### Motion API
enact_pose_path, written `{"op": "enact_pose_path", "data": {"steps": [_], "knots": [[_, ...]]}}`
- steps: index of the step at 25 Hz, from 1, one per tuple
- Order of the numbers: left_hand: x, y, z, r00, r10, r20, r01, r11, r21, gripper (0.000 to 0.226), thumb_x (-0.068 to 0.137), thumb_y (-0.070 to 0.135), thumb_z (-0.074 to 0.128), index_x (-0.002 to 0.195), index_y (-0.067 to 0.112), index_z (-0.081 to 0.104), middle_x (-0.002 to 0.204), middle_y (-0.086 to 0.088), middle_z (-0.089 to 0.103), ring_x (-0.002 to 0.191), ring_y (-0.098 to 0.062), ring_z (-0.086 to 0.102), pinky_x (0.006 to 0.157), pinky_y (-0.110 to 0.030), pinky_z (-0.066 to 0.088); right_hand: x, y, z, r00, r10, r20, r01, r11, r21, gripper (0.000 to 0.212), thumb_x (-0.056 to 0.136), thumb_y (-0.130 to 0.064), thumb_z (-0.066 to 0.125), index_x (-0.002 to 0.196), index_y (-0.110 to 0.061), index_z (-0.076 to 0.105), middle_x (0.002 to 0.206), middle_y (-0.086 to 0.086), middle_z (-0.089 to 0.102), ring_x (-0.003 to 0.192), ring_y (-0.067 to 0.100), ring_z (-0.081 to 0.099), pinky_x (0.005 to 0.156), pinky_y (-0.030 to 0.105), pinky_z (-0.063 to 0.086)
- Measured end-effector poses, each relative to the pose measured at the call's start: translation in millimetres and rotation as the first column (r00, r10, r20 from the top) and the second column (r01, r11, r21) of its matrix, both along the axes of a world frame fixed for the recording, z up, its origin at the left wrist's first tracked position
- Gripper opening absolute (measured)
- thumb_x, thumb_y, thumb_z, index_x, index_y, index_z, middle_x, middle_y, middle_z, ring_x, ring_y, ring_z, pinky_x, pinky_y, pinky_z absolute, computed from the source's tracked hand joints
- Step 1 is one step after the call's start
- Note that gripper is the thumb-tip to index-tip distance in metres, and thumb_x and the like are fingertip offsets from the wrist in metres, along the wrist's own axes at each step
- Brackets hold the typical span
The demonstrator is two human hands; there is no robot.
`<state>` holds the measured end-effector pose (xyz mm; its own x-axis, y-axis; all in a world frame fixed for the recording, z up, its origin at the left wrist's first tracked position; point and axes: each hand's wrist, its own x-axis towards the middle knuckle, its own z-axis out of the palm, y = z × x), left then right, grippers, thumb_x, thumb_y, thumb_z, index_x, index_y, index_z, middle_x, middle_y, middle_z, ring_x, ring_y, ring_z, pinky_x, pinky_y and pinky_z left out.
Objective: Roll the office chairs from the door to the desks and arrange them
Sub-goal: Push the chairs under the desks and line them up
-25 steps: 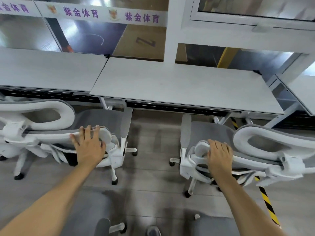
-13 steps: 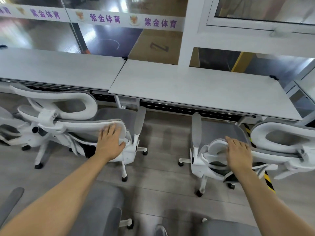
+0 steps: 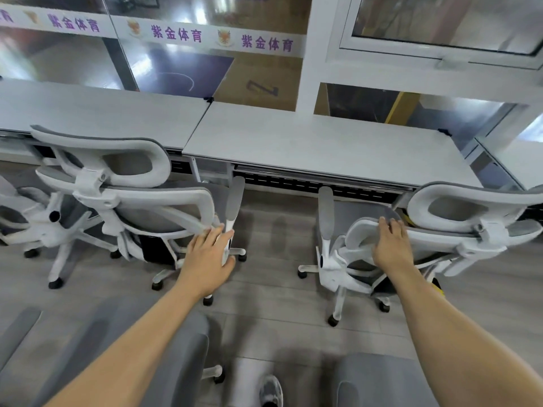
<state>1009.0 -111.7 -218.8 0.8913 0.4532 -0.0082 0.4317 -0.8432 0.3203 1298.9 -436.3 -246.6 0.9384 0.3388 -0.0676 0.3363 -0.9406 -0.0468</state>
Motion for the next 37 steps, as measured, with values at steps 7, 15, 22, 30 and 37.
{"op": "enact_pose_path", "data": {"steps": [7, 15, 22, 30, 37], "knots": [[-0.7, -16.0, 12.4, 1.000, -0.026, 0.005, 0.026, 1.000, 0.001, 0.059, 0.092, 0.039, 0.047, 0.149, 0.026, 0.037, 0.161, -0.001, 0.028, 0.150, -0.028, 0.020, 0.121, -0.045, 0.016, -0.7, 10.7, -5.2, 1.000, -0.014, -0.009, 0.014, 0.999, 0.035, 0.081, 0.094, -0.020, 0.058, 0.158, -0.005, 0.011, 0.164, 0.021, 0.011, 0.153, 0.036, 0.004, 0.126, 0.042, 0.006], [-26.1, -39.5, 23.3, 0.998, -0.044, 0.053, 0.043, 0.999, 0.034, 0.055, 0.095, 0.035, 0.049, 0.147, 0.025, 0.039, 0.160, -0.002, 0.031, 0.148, -0.028, 0.024, 0.121, -0.046, 0.017, -23.8, 18.4, 13.5, 0.999, 0.040, 0.037, -0.045, 0.989, 0.139, 0.069, 0.090, -0.015, 0.057, 0.153, -0.007, 0.030, 0.155, 0.021, 0.037, 0.142, 0.040, 0.034, 0.117, 0.049, 0.029], [-103.2, -100.6, 66.3, 0.977, 0.080, 0.196, -0.092, 0.994, 0.054, 0.049, 0.089, 0.040, 0.046, 0.135, 0.025, 0.053, 0.145, 0.001, 0.049, 0.137, -0.027, 0.039, 0.114, -0.044, 0.028, -188.8, 54.3, 91.0, 0.952, 0.246, 0.183, -0.306, 0.778, 0.549, 0.050, 0.094, -0.020, 0.055, 0.144, -0.019, 0.049, 0.140, 0.008, 0.057, 0.127, 0.033, 0.049, 0.106, 0.048, 0.039], [-295.7, -171.2, 119.6, 0.894, 0.370, 0.253, -0.412, 0.900, 0.142, 0.039, 0.088, 0.039, 0.049, 0.125, 0.027, 0.056, 0.128, 0.004, 0.056, 0.122, -0.023, 0.049, 0.104, -0.040, 0.037, -396.1, 75.9, 136.6, 0.716, 0.646, 0.265, -0.626, 0.426, 0.654, 0.036, 0.090, -0.018, 0.062, 0.126, -0.021, 0.062, 0.126, 0.001, 0.062, 0.113, 0.026, 0.054, 0.093, 0.036, 0.038], [-480.3, -214.9, 148.3, 0.726, 0.598, 0.340, -0.668, 0.730, 0.144, 0.037, 0.090, 0.041, 0.045, 0.122, 0.028, 0.057, 0.124, 0.005, 0.057, 0.116, -0.020, 0.049, 0.101, -0.038, 0.039, -573.2, 90.1, 159.5, 0.479, 0.826, 0.298, -0.699, 0.154, 0.698, 0.033, 0.094, -0.021, 0.060, 0.126, -0.022, 0.061, 0.119, -0.002, 0.062, 0.109, 0.019, 0.054, 0.096, 0.037, 0.044]]}}
